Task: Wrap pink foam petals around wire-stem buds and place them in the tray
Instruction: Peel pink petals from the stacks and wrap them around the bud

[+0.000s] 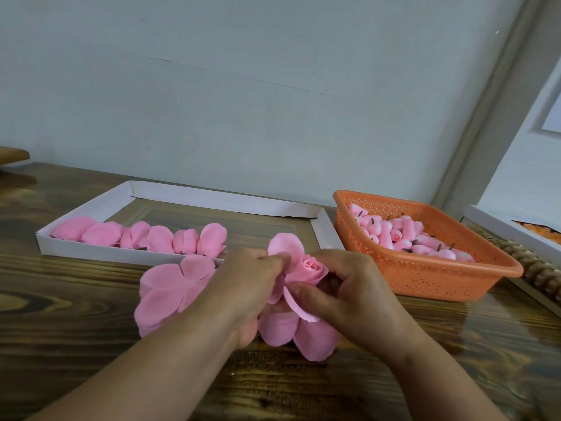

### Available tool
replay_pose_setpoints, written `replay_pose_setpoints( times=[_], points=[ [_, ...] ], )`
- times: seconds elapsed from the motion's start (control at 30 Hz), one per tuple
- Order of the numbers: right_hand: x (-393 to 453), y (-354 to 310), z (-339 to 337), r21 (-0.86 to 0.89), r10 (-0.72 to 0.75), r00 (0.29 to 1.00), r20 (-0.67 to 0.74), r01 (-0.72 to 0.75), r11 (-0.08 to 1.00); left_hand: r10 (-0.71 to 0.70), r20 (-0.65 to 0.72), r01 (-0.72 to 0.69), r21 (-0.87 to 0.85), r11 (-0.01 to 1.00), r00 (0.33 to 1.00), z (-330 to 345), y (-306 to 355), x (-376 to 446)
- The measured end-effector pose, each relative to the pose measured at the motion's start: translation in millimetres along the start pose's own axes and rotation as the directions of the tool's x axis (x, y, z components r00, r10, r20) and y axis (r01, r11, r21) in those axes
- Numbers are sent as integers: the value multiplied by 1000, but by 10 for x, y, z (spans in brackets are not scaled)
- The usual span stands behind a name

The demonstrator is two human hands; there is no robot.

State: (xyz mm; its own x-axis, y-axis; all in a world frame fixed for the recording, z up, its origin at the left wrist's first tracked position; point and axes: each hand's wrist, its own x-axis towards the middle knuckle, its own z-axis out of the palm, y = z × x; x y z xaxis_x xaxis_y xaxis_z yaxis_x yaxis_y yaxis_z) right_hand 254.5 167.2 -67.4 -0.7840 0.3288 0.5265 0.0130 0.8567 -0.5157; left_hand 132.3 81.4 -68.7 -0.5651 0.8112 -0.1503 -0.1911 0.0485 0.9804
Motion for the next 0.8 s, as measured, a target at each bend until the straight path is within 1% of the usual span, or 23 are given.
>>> replay_pose_setpoints(
  times=[0.13, 0.33, 0.4, 0.5, 0.6, 0.7, 0.73, 0.8],
  points=[
    [-2, -3, -58, 65, 45, 983, 177, -58, 996, 51, 43, -57, 159, 986, 998, -1, -32, 6],
    [8, 27, -104, 94, 80, 968, 236, -105, 990, 41, 120, -69, 240, 968, 992, -25, 35, -37],
    [7, 27, -108, 85, 79, 969, 235, -101, 991, 40, 131, -73, 261, 962, 991, -36, 49, -50],
    [7, 10, -98, 106, 93, 976, 195, -115, 988, 56, 151, -97, 278, 956, 987, -46, 59, -52],
    [22, 12, -86, 148, 163, 976, 143, -184, 972, 77, 162, -119, 266, 957, 984, -52, 53, -44],
    [22, 23, -91, 187, 207, 970, 126, -228, 956, 66, 154, -105, 261, 960, 986, -51, 46, -38],
    [19, 26, -92, 181, 211, 969, 126, -232, 956, 52, 144, -86, 240, 967, 988, -42, 51, -38],
    [16, 37, -97, 170, 217, 970, 109, -233, 957, 19, 108, -34, 143, 989, 994, -24, 66, -32]
  ],
)
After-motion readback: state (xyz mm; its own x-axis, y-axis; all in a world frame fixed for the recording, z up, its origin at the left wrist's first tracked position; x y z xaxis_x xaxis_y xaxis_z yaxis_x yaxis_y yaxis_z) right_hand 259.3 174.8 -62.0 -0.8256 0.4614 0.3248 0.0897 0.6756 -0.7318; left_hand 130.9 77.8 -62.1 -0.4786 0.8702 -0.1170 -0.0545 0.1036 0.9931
